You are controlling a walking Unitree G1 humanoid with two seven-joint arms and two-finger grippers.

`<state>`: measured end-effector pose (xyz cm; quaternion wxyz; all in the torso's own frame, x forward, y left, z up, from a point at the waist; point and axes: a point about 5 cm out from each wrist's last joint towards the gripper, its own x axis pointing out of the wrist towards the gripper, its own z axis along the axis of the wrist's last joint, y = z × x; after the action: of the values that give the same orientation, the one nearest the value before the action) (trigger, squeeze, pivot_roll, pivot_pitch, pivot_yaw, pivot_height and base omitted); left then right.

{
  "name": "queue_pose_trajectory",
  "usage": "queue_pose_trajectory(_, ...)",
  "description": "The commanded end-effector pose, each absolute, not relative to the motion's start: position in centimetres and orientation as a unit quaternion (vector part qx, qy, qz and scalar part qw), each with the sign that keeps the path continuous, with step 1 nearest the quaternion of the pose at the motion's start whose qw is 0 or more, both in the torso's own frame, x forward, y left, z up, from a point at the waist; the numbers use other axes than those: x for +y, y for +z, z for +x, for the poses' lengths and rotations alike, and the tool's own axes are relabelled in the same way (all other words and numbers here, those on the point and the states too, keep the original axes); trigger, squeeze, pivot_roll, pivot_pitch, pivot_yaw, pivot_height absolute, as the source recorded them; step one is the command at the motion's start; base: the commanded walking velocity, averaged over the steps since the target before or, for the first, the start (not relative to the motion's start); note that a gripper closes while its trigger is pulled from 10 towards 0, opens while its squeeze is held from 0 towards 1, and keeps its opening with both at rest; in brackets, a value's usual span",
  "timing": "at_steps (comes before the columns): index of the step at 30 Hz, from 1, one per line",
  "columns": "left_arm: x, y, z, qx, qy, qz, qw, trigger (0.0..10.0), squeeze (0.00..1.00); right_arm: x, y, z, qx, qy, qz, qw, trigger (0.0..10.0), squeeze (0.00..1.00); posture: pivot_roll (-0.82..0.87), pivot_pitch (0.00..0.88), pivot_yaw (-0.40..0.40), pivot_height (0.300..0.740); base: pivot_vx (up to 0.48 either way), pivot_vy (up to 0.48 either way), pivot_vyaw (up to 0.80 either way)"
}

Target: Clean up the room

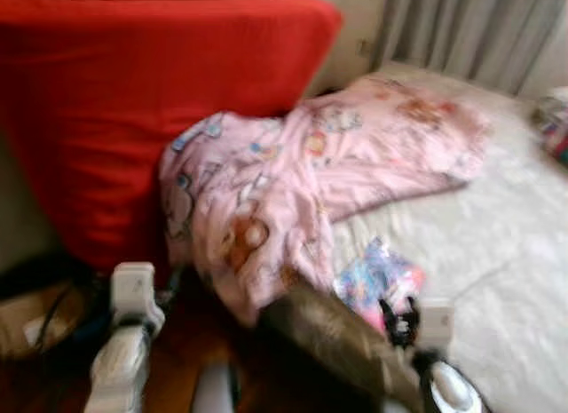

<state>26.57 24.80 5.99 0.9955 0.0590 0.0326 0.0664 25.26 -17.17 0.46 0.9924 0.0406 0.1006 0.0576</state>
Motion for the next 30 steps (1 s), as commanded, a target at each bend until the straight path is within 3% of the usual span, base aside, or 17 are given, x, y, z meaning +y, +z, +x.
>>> queue_pose_trajectory(1, 23.3, 6.0, 27.1, 0.031, 0.046, 0.048, 0.997, 10.0, 0.0, -18.9, -0.3, 24.3, 0.122, 0.032, 0.038, 0.991, 10.0, 0.0, -0.04, 0.053, -0.043, 0.595, 0.349, 0.0, 0.0)
queue_pose_trajectory(6, 23.4, 6.1, 27.2, 0.031, 0.045, 0.049, 0.997, 10.0, 0.0, -19.1, -0.2, 24.5, 0.125, 0.022, 0.035, 0.991, 10.0, 0.0, -0.04, 0.053, -0.041, 0.595, 0.349, 0.0, 0.0)
queue_pose_trajectory(14, 23.4, 6.2, 27.4, 0.03, 0.044, 0.047, 0.997, 10.0, 0.0, -21.9, -1.2, 25.0, 0.177, -0.111, 0.064, 0.976, 10.0, 0.0, -0.03, 0.054, -0.038, 0.595, 0.0, 0.0, 0.0)
queue_pose_trajectory(23, 23.3, 6.3, 27.5, 0.034, 0.037, 0.05, 0.997, 10.0, 0.0, -21.9, -2.6, 25.4, 0.265, -0.121, 0.093, 0.952, 10.0, 0.0, -0.01, 0.066, -0.033, 0.595, 0.0, 0.0, 0.0)
queue_pose_trajectory(28, 23.3, 6.4, 27.5, 0.033, 0.034, 0.053, 0.997, 10.0, 0.0, -21.6, -2.5, 25.9, 0.269, -0.107, 0.13, 0.948, 10.0, 0.0, 0.0, 0.072, -0.03, 0.595, 0.0, 0.0, 0.0)
queue_pose_trajectory(29, 23.3, 6.4, 27.4, 0.034, 0.033, 0.056, 0.997, 10.0, 0.0, -21.3, -2.5, 26.2, 0.272, -0.1, 0.136, 0.947, 10.0, 0.87, 0.01, 0.077, -0.028, 0.595, 0.0, 0.0, 0.0)
queue_pose_trajectory(30, 23.3, 6.4, 27.4, 0.034, 0.033, 0.056, 0.997, 10.0, 0.0, -21.3, -2.5, 26.2, 0.272, -0.1, 0.136, 0.947, 10.0, 0.87, 0.01, 0.077, -0.028, 0.595, 0.0, 0.0, 0.0)
